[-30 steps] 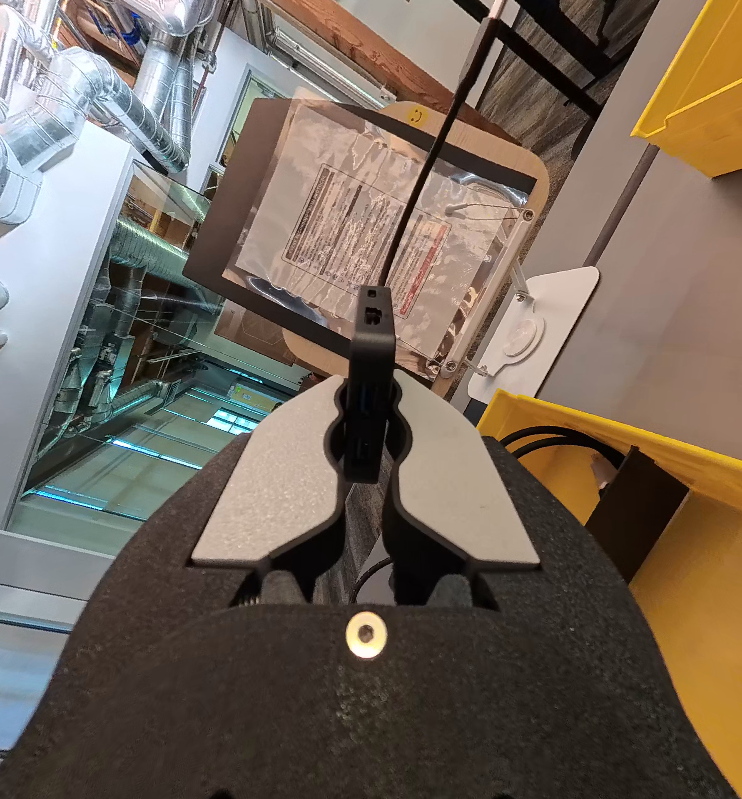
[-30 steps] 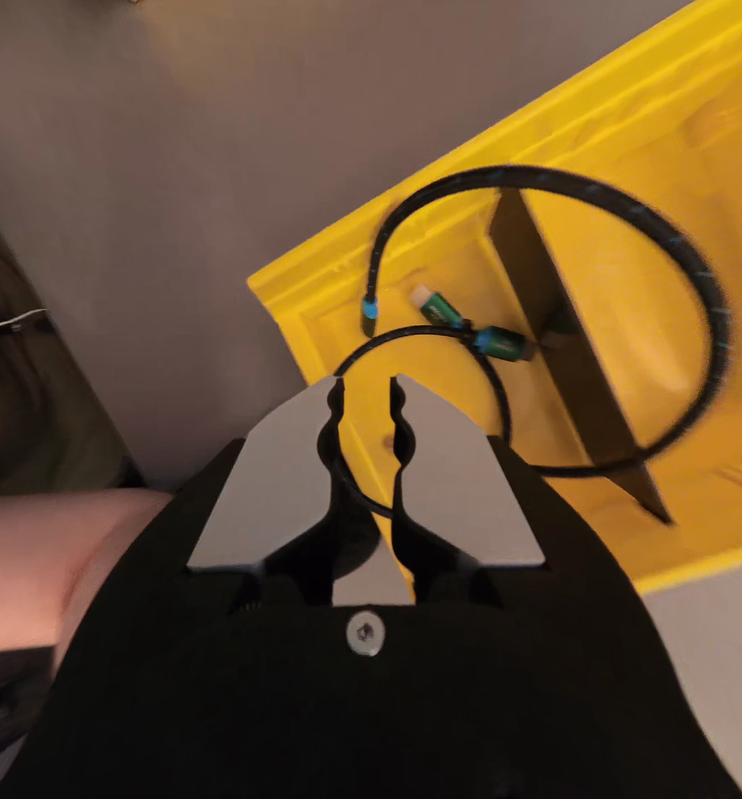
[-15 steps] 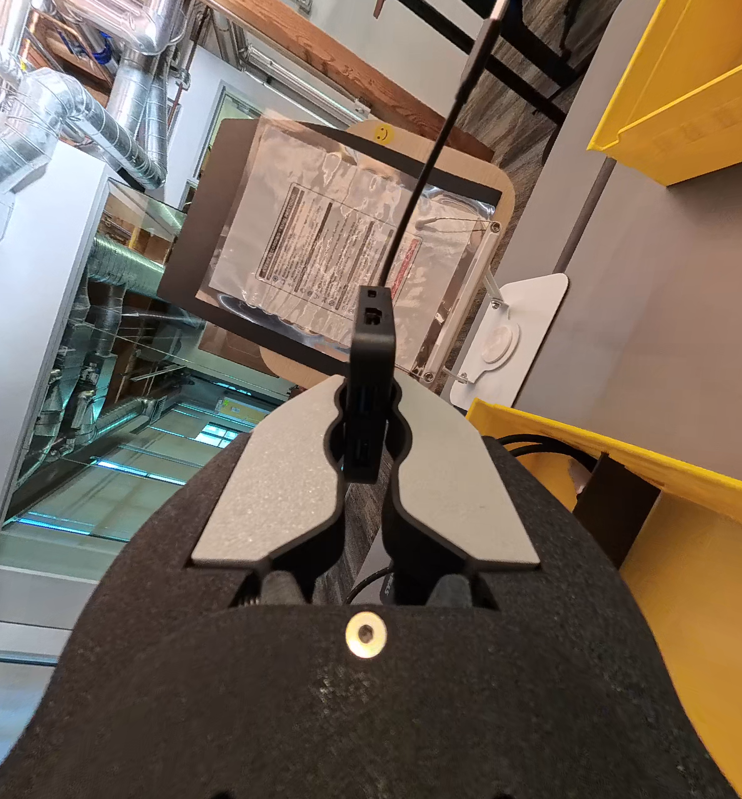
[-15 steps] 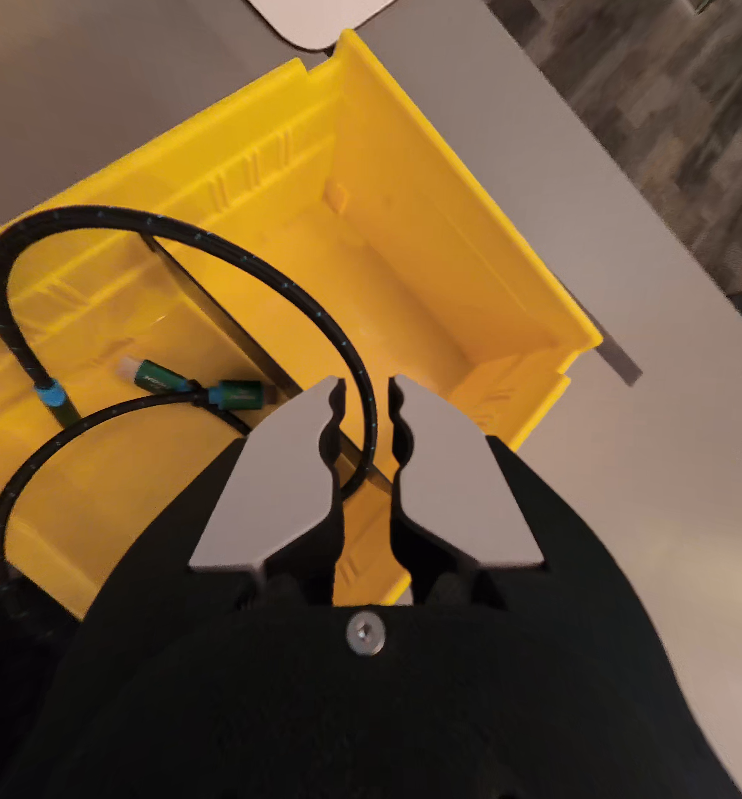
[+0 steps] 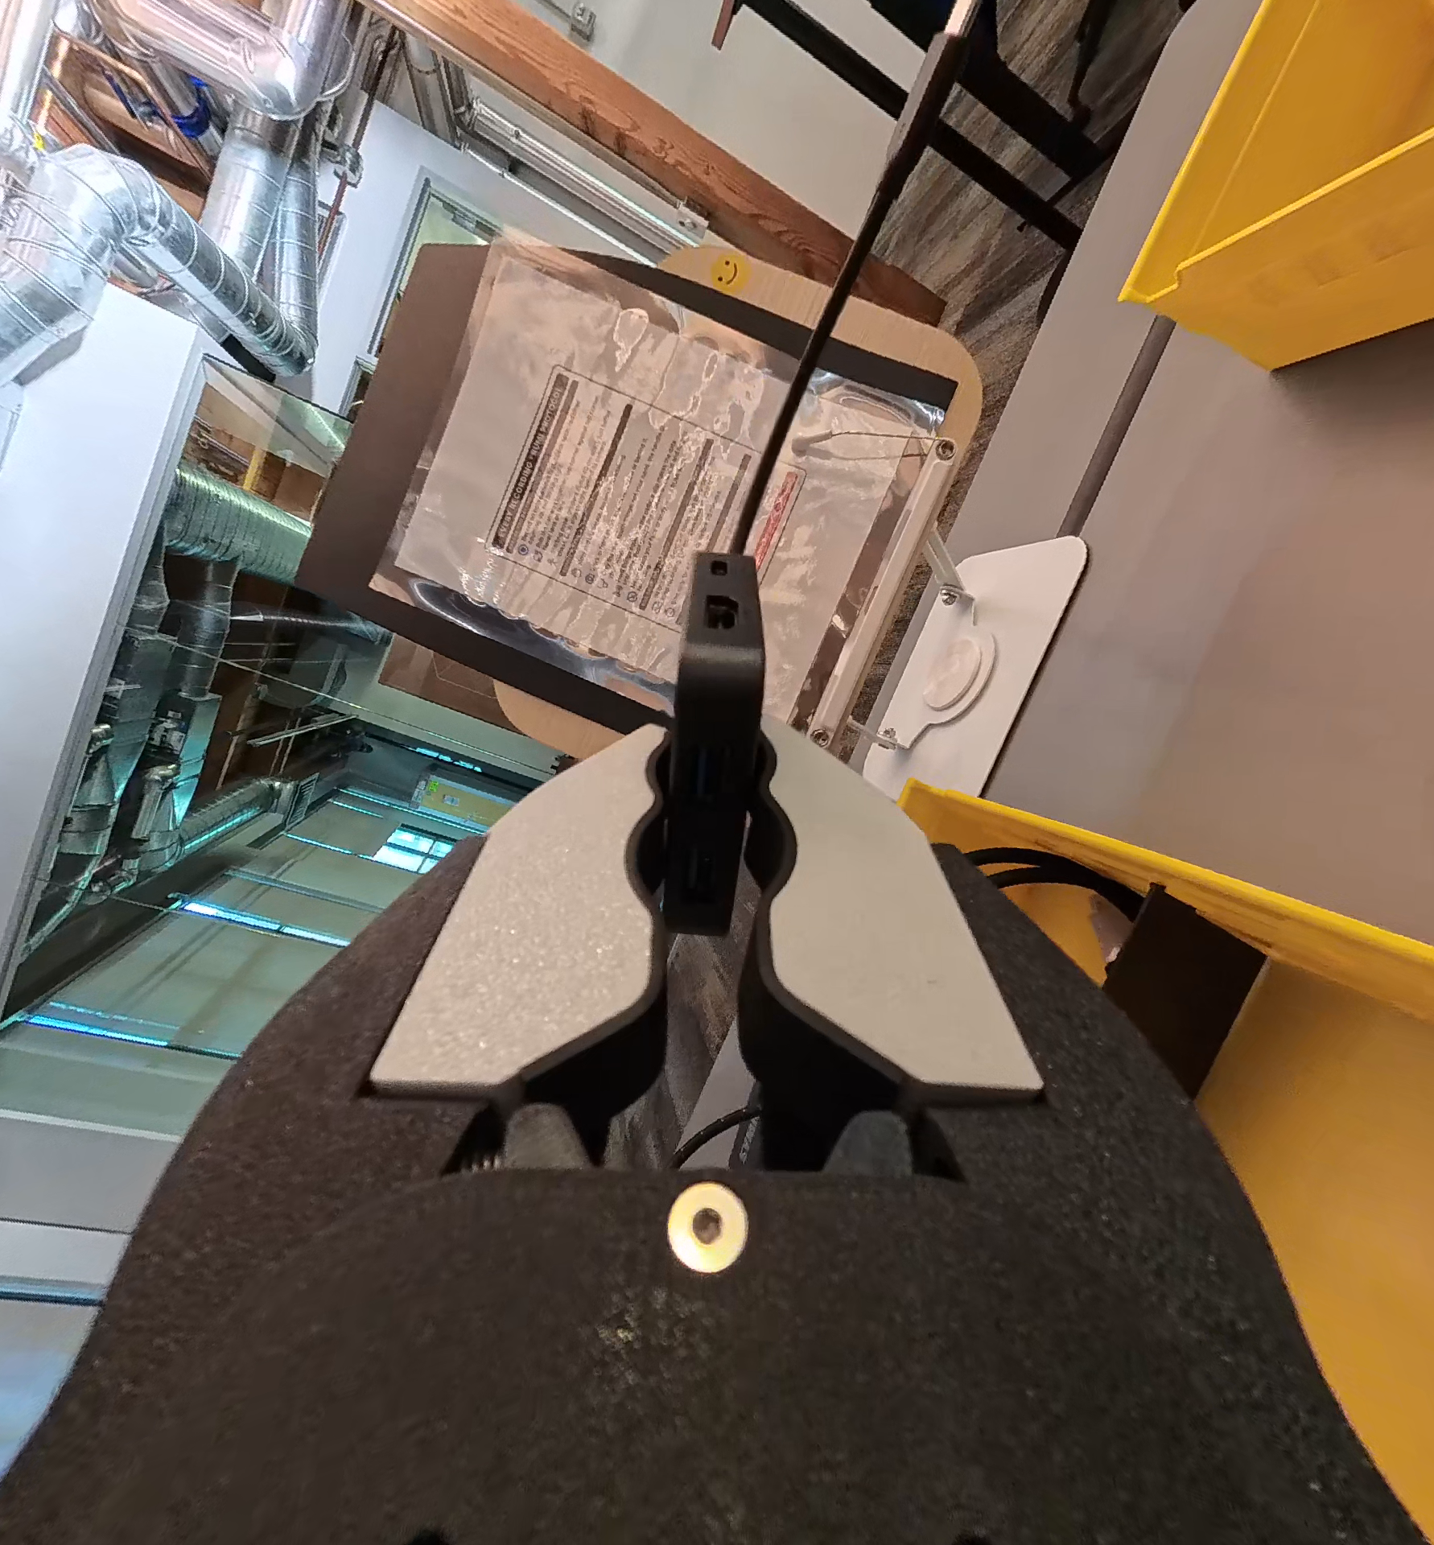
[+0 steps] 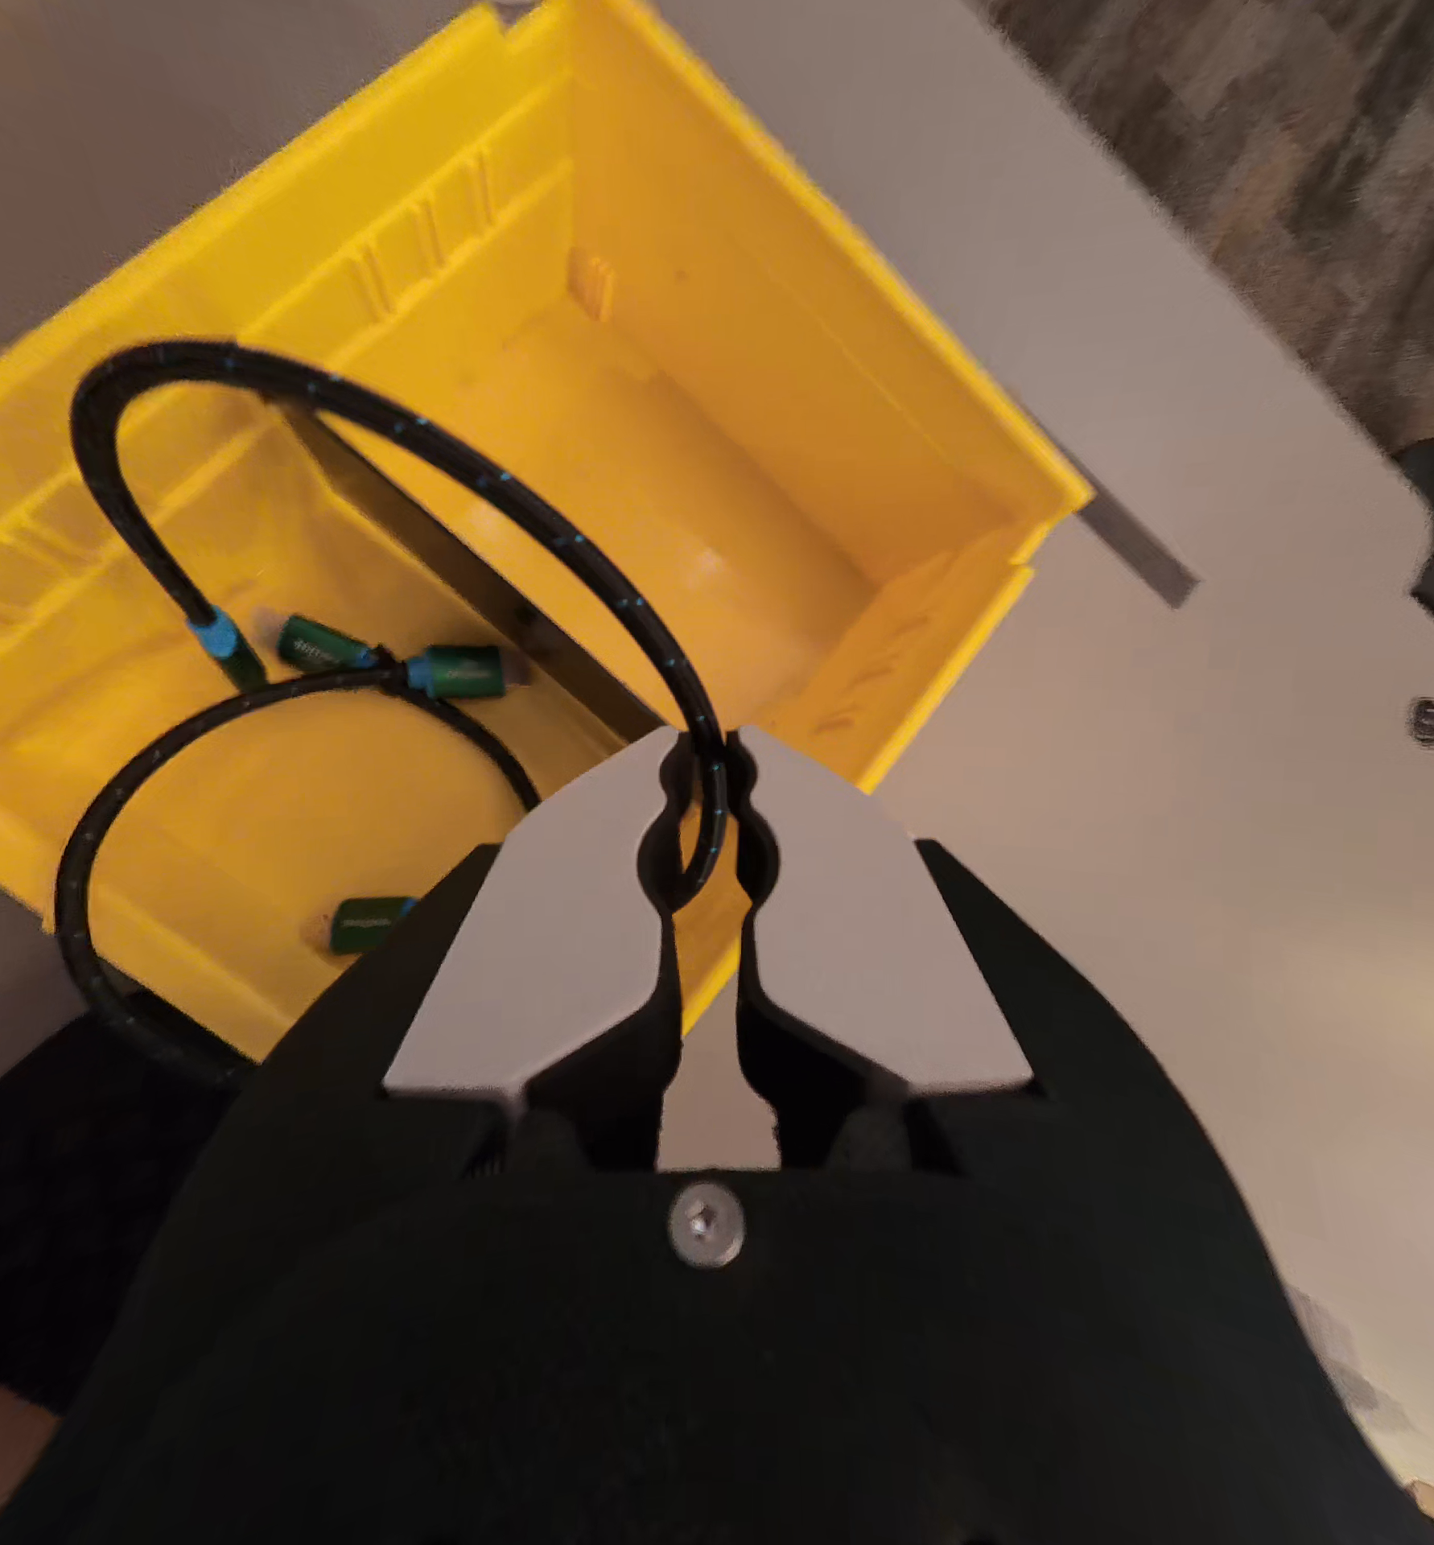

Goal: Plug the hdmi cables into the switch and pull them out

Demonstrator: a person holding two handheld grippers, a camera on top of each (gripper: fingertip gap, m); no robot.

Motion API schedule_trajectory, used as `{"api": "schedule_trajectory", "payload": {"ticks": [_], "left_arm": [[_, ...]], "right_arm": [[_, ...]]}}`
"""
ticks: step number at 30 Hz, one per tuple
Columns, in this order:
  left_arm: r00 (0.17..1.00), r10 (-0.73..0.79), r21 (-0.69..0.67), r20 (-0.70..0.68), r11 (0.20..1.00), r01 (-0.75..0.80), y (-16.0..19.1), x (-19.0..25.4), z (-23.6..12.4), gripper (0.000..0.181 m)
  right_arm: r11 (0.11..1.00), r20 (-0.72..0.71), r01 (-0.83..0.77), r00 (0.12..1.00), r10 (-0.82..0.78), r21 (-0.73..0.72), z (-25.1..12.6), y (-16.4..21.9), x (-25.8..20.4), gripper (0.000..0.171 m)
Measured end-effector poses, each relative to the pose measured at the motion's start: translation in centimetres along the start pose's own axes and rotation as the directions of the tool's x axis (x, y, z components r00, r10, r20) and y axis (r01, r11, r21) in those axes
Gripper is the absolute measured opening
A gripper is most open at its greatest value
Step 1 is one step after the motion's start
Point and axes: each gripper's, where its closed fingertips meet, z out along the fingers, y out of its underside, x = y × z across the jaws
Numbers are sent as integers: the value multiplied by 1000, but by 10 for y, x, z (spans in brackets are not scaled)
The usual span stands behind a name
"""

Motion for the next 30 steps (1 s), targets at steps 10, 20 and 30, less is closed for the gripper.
{"api": "schedule_trajectory", "payload": {"ticks": [10, 20, 30], "left_arm": [[998, -37, 48, -49, 998, 39, -10, 9, 1, 14], [989, -42, 115, -142, 992, 59, -26, 29, 1, 14], [970, 165, 114, -181, 983, -146, -51, 78, 12, 14]], "right_arm": [[979, 54, -24, 998, 35, -201, 27, 32, -6, 13], [683, -350, 481, 875, -334, 550, -117, -146, -80, 38], [121, -535, 760, 551, -640, 639, -103, -214, -279, 41]]}}
